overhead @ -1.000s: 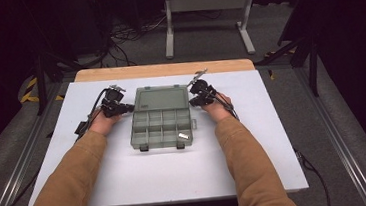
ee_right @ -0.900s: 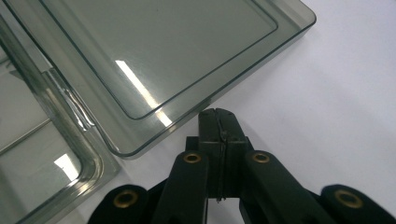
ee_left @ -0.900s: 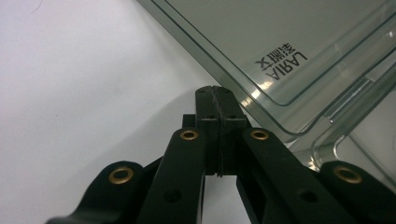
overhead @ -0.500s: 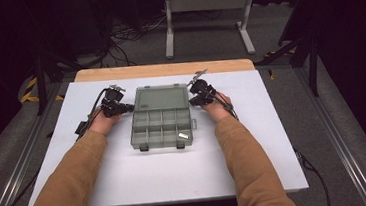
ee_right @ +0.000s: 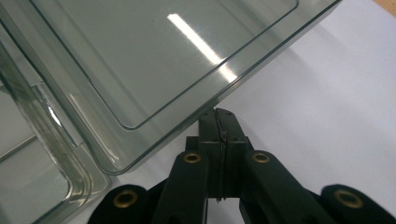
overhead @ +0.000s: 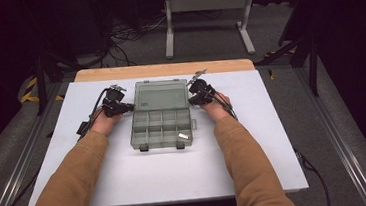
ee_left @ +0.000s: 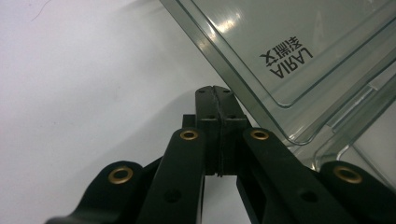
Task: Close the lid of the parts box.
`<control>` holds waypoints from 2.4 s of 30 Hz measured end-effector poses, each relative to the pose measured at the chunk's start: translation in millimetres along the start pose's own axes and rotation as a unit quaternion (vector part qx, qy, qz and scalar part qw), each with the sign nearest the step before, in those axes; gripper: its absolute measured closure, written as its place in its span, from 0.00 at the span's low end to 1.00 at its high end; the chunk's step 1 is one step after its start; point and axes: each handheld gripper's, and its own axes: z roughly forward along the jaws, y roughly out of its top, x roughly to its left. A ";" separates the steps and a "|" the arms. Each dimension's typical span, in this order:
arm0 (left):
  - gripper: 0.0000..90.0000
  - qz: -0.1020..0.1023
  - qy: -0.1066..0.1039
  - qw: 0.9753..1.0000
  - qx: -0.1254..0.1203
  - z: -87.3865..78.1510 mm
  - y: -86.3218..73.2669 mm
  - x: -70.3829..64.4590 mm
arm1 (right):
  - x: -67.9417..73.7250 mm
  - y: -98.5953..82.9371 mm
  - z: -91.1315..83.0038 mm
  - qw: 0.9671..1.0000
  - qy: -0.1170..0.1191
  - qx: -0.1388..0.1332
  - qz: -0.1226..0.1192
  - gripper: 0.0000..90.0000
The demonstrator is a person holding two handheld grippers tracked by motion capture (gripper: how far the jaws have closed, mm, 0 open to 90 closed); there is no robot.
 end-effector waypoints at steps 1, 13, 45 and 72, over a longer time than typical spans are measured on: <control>1.00 -0.002 0.000 1.000 -0.001 0.2 0.1 -0.2 | 0.2 0.2 0.1 1.000 0.000 -0.001 -0.001 1.00; 1.00 -0.003 0.009 1.000 -0.011 0.0 0.6 -3.1 | -0.1 0.5 -1.7 1.000 -0.004 -0.015 0.001 1.00; 1.00 -0.002 0.023 0.998 -0.051 -11.5 5.8 -6.4 | -1.2 6.4 -26.5 0.997 -0.011 -0.079 0.009 1.00; 1.00 0.016 0.010 0.998 -0.056 -27.4 8.0 -11.4 | 7.3 8.1 -52.7 0.994 0.001 -0.106 -0.014 1.00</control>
